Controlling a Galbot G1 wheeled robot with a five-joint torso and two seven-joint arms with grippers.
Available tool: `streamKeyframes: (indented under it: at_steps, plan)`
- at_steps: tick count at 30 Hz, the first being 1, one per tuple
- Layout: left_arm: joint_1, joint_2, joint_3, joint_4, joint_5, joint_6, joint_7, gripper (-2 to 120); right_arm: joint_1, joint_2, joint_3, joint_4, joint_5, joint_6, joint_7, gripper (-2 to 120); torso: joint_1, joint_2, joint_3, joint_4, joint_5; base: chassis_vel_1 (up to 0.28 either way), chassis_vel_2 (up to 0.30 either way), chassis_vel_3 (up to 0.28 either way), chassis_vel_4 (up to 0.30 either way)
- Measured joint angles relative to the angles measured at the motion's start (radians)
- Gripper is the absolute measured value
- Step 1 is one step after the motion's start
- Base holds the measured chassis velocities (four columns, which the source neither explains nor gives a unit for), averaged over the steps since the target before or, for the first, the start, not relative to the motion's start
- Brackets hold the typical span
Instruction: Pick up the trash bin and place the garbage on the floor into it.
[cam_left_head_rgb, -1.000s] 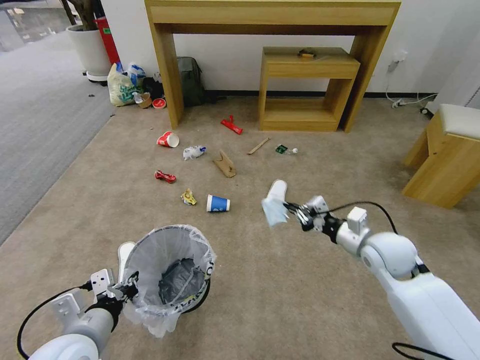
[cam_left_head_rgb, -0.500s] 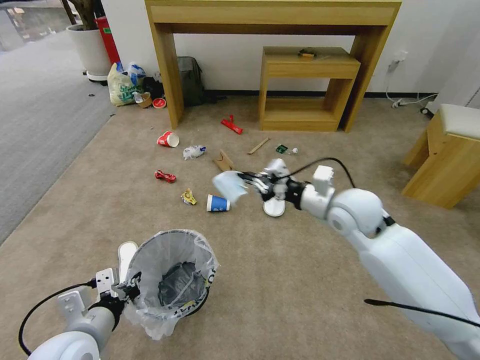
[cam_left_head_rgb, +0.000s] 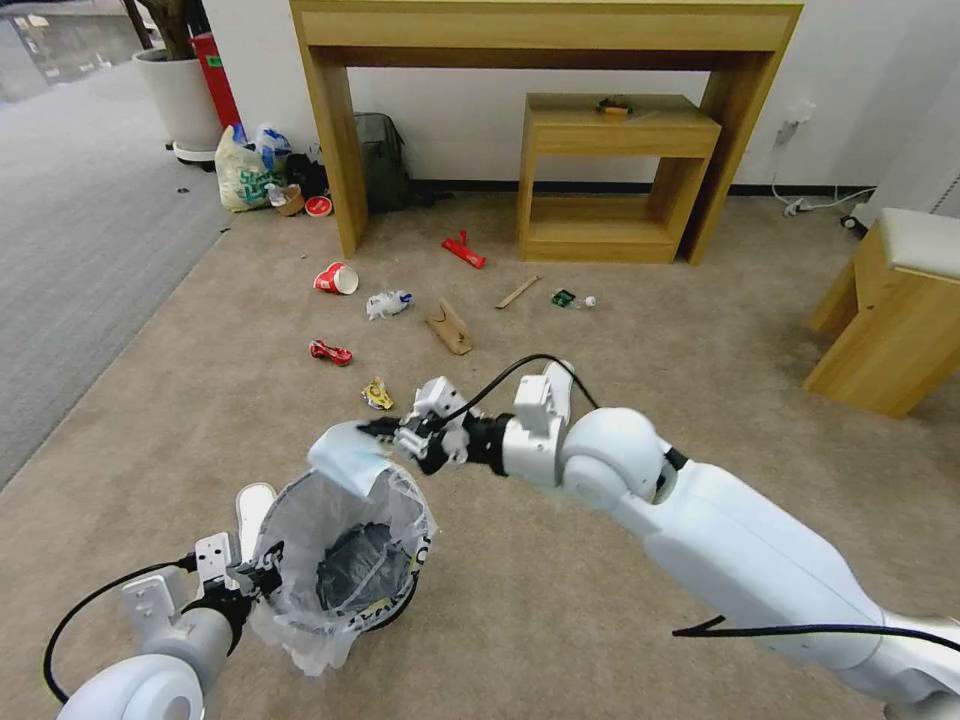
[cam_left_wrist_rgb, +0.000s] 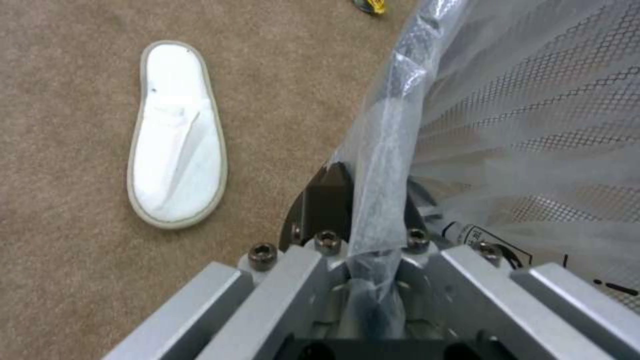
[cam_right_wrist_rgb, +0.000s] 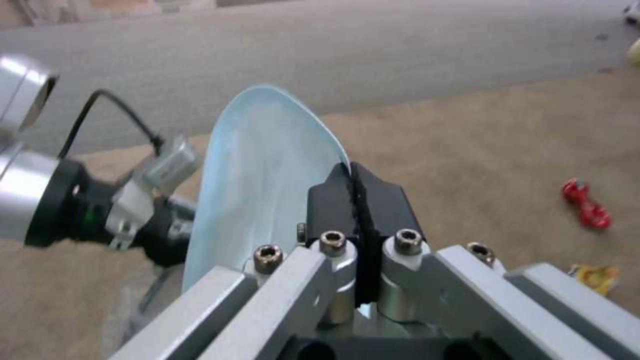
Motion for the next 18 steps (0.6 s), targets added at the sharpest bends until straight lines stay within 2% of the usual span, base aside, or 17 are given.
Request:
streamKeyframes:
  at_steps: [10, 11, 13, 14, 15, 18]
  plan:
    - [-0.001, -0.001, -0.001, -0.001, -0.003, 0.0, -0.001, 0, -0.016, 0.009, -0.047, -0.023, -0.017, -0.016, 0.005, 2, 0.0, 0.0, 0.0, 0.0, 0.0001, 0.0, 0.0, 0.0, 0.0]
    - [-0.001, -0.001, -0.001, -0.001, -0.003, 0.0, -0.001, 0, -0.016, 0.009, -0.048, -0.024, -0.019, -0.019, 0.006, 3, 0.0, 0.0, 0.0, 0.0, 0.0001, 0.0, 0.0, 0.0, 0.0]
    - [-0.001, -0.002, -0.001, -0.003, -0.003, 0.0, -0.001, 0, -0.021, 0.012, -0.057, -0.028, -0.031, -0.026, 0.026, 15, 0.0, 0.0, 0.0, 0.0, 0.0001, 0.0, 0.0, 0.0, 0.0]
    - [-0.001, -0.002, -0.001, -0.003, -0.003, 0.0, -0.001, 0, -0.021, 0.012, -0.057, -0.028, -0.031, -0.026, 0.026, 15, 0.0, 0.0, 0.0, 0.0, 0.0001, 0.0, 0.0, 0.0, 0.0]
    - [-0.001, -0.003, -0.001, -0.004, -0.004, 0.0, -0.001, 0, -0.023, 0.014, -0.061, -0.029, -0.031, -0.026, 0.037, 22, 0.0, 0.0, 0.0, 0.0, 0.0001, 0.0, 0.0, 0.0, 0.0]
    - [-0.001, -0.003, -0.001, -0.006, -0.004, 0.0, -0.001, 0, -0.024, 0.017, -0.063, -0.029, -0.031, -0.025, 0.045, 30, 0.0, 0.0, 0.0, 0.0, 0.0001, 0.0, 0.0, 0.0, 0.0]
